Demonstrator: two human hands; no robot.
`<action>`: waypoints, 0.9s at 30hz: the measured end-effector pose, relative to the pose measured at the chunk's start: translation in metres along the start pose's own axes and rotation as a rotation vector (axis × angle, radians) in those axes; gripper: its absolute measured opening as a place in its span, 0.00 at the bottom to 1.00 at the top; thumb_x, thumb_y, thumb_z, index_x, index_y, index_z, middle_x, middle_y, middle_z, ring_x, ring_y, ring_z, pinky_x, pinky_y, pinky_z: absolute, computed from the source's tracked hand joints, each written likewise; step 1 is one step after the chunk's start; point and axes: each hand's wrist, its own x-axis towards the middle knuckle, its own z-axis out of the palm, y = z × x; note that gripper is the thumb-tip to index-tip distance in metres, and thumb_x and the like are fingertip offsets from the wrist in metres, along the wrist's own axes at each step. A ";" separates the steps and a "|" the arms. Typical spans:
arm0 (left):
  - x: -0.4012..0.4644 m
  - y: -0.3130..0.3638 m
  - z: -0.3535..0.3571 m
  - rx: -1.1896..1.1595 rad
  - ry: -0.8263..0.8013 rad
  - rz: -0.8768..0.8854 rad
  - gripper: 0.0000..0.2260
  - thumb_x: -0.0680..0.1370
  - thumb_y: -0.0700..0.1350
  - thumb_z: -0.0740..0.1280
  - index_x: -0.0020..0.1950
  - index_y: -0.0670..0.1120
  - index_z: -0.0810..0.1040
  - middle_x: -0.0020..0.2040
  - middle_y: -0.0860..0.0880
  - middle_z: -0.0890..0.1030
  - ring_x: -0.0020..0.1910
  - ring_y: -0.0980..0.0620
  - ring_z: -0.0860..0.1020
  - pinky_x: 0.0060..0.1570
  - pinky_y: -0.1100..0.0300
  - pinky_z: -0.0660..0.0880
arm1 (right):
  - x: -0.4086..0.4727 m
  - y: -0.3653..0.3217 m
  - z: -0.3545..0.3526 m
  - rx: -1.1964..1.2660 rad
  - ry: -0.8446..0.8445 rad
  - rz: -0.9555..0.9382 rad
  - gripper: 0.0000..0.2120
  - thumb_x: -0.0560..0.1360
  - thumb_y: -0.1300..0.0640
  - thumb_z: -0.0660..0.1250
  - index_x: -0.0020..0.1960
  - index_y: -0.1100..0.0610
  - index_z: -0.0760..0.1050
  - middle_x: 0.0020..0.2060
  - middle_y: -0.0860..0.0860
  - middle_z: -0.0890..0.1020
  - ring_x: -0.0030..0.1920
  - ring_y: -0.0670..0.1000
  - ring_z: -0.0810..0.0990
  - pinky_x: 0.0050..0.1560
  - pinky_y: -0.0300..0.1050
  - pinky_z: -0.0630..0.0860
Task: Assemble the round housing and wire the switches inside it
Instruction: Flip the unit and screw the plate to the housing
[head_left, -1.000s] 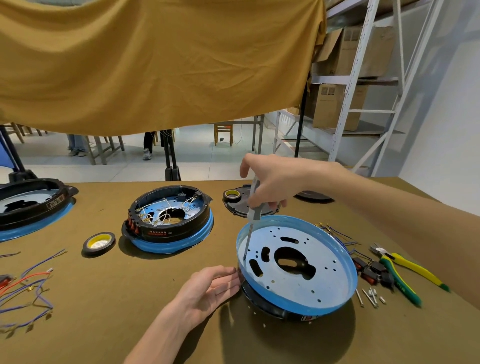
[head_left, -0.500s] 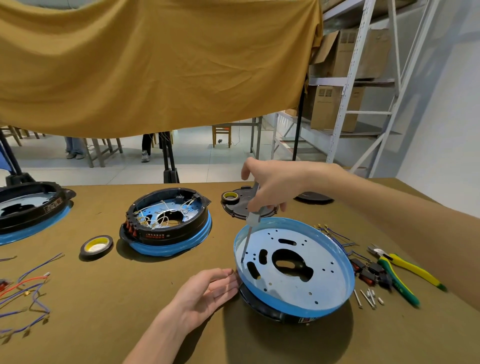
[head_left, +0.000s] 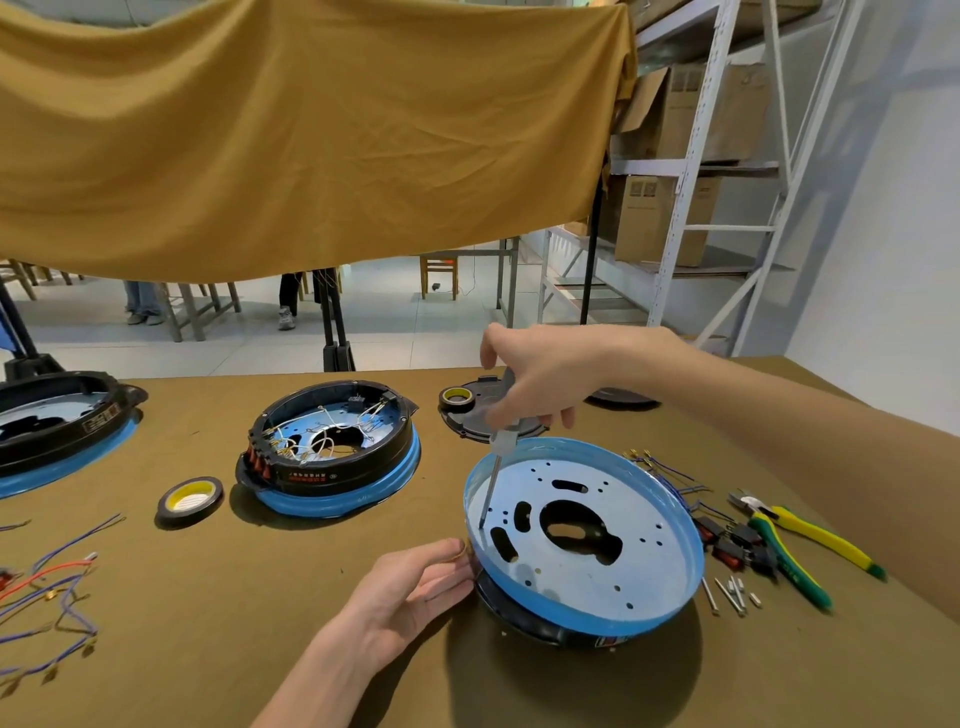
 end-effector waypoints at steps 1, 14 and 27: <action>0.000 0.000 0.000 0.002 0.000 0.002 0.18 0.70 0.35 0.77 0.59 0.36 0.81 0.50 0.34 0.86 0.47 0.40 0.87 0.50 0.46 0.84 | -0.001 0.001 -0.003 0.035 -0.019 -0.005 0.24 0.77 0.53 0.73 0.66 0.56 0.64 0.37 0.53 0.82 0.24 0.47 0.79 0.25 0.39 0.76; -0.008 -0.004 0.009 0.035 0.004 0.036 0.29 0.62 0.35 0.80 0.61 0.39 0.74 0.52 0.35 0.86 0.46 0.41 0.87 0.55 0.43 0.81 | -0.009 -0.007 -0.004 0.033 0.111 -0.066 0.18 0.78 0.49 0.72 0.62 0.55 0.71 0.36 0.51 0.84 0.25 0.47 0.81 0.24 0.37 0.75; 0.000 -0.015 0.010 -0.163 -0.018 0.002 0.22 0.76 0.25 0.65 0.66 0.42 0.70 0.51 0.33 0.85 0.48 0.37 0.86 0.42 0.38 0.84 | -0.011 -0.002 -0.004 -0.041 0.167 0.009 0.24 0.79 0.41 0.68 0.64 0.56 0.67 0.40 0.53 0.83 0.30 0.49 0.79 0.31 0.47 0.79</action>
